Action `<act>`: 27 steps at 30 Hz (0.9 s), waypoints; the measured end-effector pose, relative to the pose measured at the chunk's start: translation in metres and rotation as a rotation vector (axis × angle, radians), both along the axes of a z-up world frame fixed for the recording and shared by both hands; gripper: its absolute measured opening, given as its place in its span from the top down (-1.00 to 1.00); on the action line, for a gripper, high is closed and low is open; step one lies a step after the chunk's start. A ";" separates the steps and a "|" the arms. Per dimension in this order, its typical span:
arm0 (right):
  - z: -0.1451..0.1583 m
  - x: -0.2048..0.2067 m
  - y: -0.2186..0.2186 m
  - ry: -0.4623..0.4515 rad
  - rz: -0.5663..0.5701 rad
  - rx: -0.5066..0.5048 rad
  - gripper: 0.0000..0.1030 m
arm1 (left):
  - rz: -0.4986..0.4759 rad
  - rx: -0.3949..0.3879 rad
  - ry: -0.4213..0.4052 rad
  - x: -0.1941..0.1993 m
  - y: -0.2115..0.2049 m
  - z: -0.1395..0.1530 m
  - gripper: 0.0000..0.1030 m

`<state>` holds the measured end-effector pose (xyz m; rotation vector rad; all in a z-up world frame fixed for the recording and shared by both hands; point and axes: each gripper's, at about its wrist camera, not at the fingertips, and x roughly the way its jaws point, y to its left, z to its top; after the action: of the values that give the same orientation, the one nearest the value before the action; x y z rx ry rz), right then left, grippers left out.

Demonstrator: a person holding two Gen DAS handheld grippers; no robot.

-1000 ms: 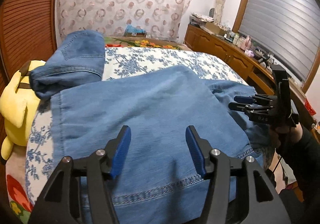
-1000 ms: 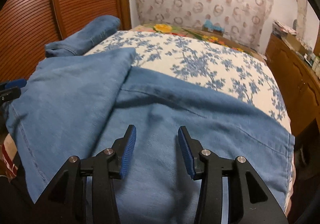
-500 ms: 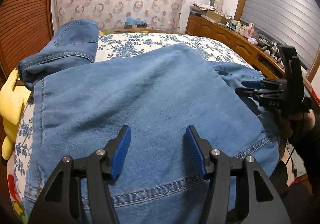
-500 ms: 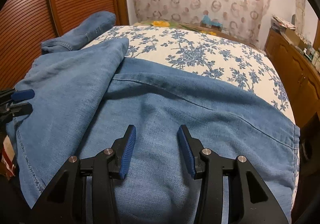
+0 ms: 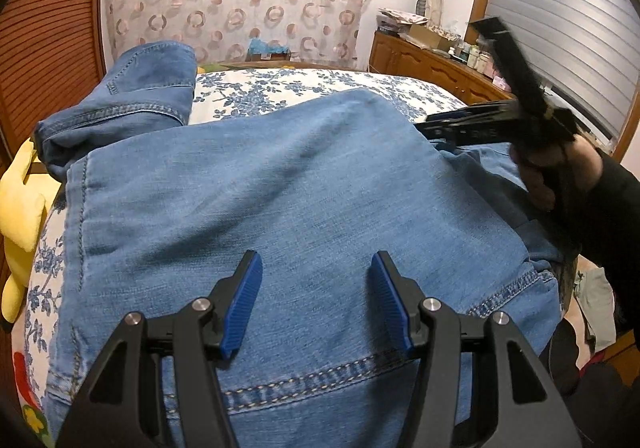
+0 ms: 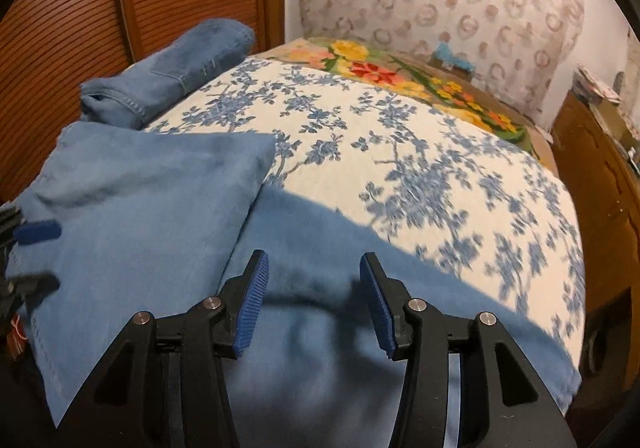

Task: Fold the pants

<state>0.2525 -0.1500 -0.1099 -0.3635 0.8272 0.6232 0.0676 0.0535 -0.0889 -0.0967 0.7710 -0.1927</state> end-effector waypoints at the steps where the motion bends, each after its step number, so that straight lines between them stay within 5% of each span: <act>1: -0.004 0.007 0.002 0.024 -0.003 0.004 0.06 | -0.001 -0.001 0.000 0.000 0.000 0.000 -0.09; 6: -0.013 0.021 0.013 0.050 0.009 -0.009 0.12 | -0.003 -0.004 -0.006 -0.002 0.000 -0.001 -0.09; 7: -0.013 0.019 0.015 0.046 0.019 -0.010 0.22 | -0.003 -0.005 -0.007 -0.002 0.000 -0.001 -0.09; 9: -0.013 0.017 0.021 0.042 0.041 -0.012 0.79 | -0.003 -0.005 -0.009 -0.002 -0.001 -0.001 -0.09; 11: -0.011 0.013 0.026 0.013 0.055 -0.046 1.00 | -0.003 -0.006 -0.008 -0.003 -0.001 -0.001 -0.09; 18: 0.034 0.011 0.020 -0.127 -0.006 0.086 1.00 | 0.001 -0.015 -0.008 -0.005 -0.002 0.000 -0.09; 24: 0.028 0.020 0.027 -0.115 -0.055 0.035 1.00 | 0.005 -0.016 -0.005 -0.004 -0.002 0.002 -0.09; 27: 0.033 0.016 0.008 -0.084 -0.077 0.083 0.68 | 0.014 -0.009 -0.001 -0.002 -0.003 0.004 -0.09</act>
<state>0.2681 -0.1425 -0.0767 -0.2791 0.7288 0.5652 0.0655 0.0502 -0.0846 -0.1109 0.7686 -0.1832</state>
